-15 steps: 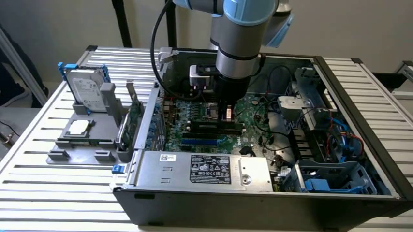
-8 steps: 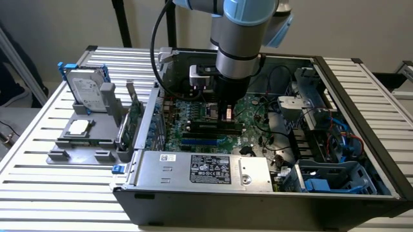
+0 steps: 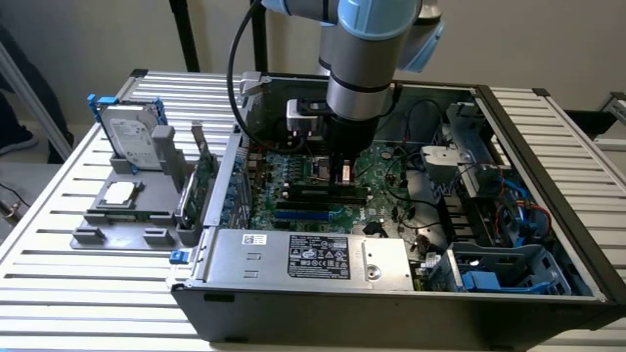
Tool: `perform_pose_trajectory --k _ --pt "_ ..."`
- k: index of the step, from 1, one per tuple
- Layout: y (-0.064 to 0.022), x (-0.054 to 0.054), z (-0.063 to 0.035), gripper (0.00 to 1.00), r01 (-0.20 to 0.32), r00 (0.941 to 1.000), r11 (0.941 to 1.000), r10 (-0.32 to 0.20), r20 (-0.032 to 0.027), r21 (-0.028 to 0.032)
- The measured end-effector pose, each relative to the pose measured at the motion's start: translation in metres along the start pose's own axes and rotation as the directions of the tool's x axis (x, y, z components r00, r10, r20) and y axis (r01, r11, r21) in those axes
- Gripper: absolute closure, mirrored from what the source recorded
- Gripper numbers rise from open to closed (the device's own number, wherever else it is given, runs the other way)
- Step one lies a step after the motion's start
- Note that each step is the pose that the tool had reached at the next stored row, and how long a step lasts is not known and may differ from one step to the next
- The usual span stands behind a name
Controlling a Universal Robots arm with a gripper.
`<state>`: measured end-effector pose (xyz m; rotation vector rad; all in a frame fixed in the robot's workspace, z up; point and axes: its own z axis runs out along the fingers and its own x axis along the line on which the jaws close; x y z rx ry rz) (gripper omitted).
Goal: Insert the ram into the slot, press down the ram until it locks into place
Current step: 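Insert the ram into the slot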
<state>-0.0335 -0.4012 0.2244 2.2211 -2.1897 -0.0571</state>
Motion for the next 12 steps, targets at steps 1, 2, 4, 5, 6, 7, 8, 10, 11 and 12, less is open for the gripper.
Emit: perform_pose_trajectory --k 1,2,4,5,6,7,8,10,11,12 --pt "0.0001 0.0 0.0001 0.86 0.0 1.0 1.0 0.0 0.0001 0.0001" --pt "0.0001 0.0 0.0001 0.86 0.0 1.0 1.0 0.0 0.0 0.0" --pt "0.0001 0.0 0.0005 0.86 0.0 1.0 1.0 0.0 0.0002 0.0" --pt "0.0001 0.0 0.0009 0.86 0.0 1.0 1.0 0.0 0.0003 0.0001" --pt "0.0001 0.0 0.0015 0.86 0.0 1.0 1.0 0.0 0.0003 0.0001" --pt "0.0001 0.0 0.0021 0.86 0.0 1.0 1.0 0.0 0.0001 0.0001" --pt "0.0 0.0 0.0028 0.86 0.0 1.0 1.0 0.0 0.0 0.0002" --pt "0.0 0.0001 0.0036 0.86 0.0 1.0 1.0 0.0 0.0 0.0002" --pt "0.0 0.0001 0.0035 0.86 0.0 1.0 1.0 0.0 -0.0001 0.0001" --pt "0.0 0.0001 0.0035 0.86 0.0 1.0 1.0 0.0 -0.0001 0.0002"
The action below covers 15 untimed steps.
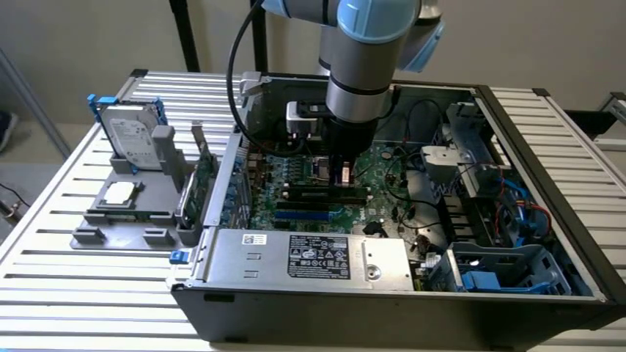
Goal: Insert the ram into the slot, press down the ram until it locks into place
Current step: 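Insert the ram into the slot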
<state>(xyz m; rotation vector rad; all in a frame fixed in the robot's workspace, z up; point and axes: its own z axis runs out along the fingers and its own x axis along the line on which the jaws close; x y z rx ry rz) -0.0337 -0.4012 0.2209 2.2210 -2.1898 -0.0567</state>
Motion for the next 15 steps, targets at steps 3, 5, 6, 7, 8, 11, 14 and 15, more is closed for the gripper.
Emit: perform_pose_trajectory --k 3,5,6,7,8,11,14,15 --pt "0.0 0.0 0.0 0.86 0.0 1.0 1.0 0.0 0.0002 0.0001" --pt "0.0 -0.0001 -0.0005 0.86 0.0 1.0 1.0 0.0 0.0003 0.0002" --pt "0.0 0.0 -0.0011 0.86 0.0 1.0 1.0 0.0 0.0003 0.0001" --pt "0.0001 -0.0001 -0.002 0.86 0.0 1.0 1.0 0.0 0.0004 0.0001" --pt "0.0001 -0.0001 -0.0033 0.86 0.0 1.0 1.0 0.0 0.0002 0.0" --pt "0.0002 -0.0001 -0.0058 0.86 0.0 1.0 1.0 0.0 0.0002 0.0" --pt "0.0002 -0.0001 -0.006 0.86 0.0 1.0 1.0 0.0 0.0004 0.0001" --pt "0.0002 -0.0001 -0.006 0.86 0.0 1.0 1.0 0.0 0.0002 0.0"
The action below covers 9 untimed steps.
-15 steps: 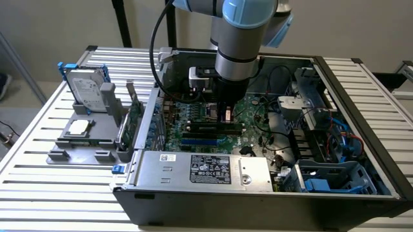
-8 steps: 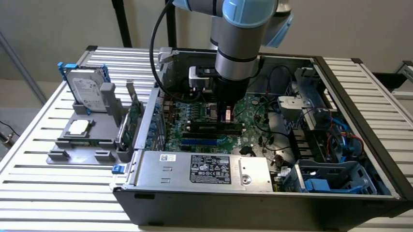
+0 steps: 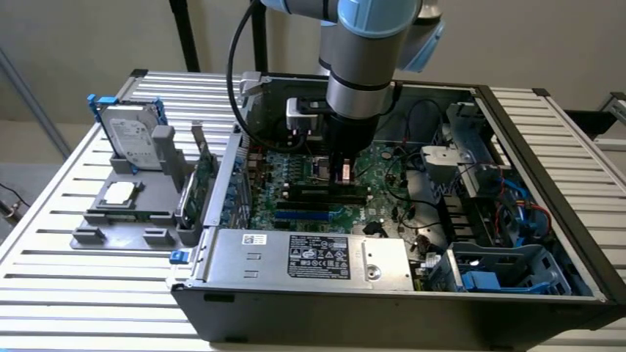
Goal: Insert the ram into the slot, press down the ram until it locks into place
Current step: 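Insert the ram into the slot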
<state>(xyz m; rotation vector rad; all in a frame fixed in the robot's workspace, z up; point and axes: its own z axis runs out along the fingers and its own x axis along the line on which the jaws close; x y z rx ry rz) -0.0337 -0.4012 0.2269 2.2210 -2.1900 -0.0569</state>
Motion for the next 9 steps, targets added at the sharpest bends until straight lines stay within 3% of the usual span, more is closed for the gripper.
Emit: perform_pose_trajectory --k 9 --pt "-0.0002 0.0 0.0019 0.86 0.0 1.0 1.0 0.0 0.0 -0.0029"
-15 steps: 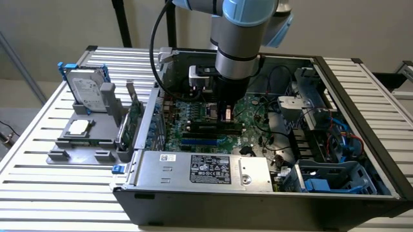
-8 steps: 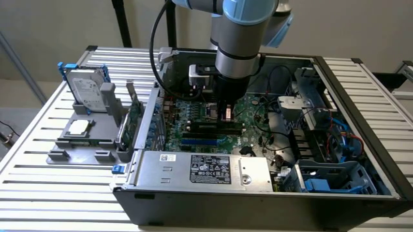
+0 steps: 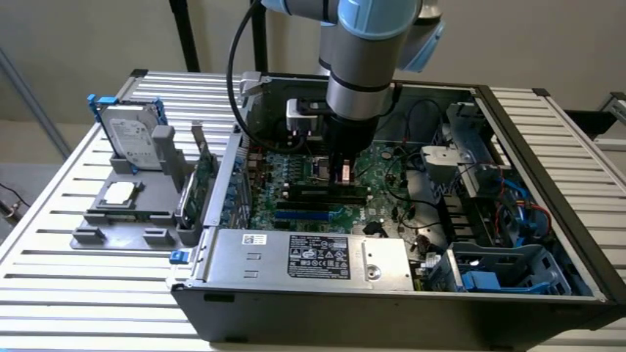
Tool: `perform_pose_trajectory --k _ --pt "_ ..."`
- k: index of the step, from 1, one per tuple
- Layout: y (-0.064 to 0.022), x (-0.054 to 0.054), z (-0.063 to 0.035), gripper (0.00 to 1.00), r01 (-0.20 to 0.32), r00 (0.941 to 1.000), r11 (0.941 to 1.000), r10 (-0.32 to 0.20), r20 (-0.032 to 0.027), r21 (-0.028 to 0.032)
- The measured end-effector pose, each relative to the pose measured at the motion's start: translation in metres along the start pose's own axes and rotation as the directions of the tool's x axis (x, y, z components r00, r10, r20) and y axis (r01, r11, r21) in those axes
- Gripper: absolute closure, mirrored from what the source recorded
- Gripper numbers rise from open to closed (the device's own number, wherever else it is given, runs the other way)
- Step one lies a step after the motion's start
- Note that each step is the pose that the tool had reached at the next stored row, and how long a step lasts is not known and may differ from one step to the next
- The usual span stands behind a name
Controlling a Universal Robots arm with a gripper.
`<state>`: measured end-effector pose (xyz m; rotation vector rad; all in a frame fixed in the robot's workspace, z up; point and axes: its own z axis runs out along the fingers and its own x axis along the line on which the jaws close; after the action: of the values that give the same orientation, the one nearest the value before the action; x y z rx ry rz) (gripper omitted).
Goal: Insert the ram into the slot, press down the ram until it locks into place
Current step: 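Insert the ram into the slot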
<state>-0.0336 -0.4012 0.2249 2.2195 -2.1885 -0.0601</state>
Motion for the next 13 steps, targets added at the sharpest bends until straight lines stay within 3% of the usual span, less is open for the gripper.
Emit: perform_pose_trajectory --k 13 --pt "-0.0015 -0.0001 0.0021 0.86 0.0 1.0 1.0 0.0 0.0 -0.0059"
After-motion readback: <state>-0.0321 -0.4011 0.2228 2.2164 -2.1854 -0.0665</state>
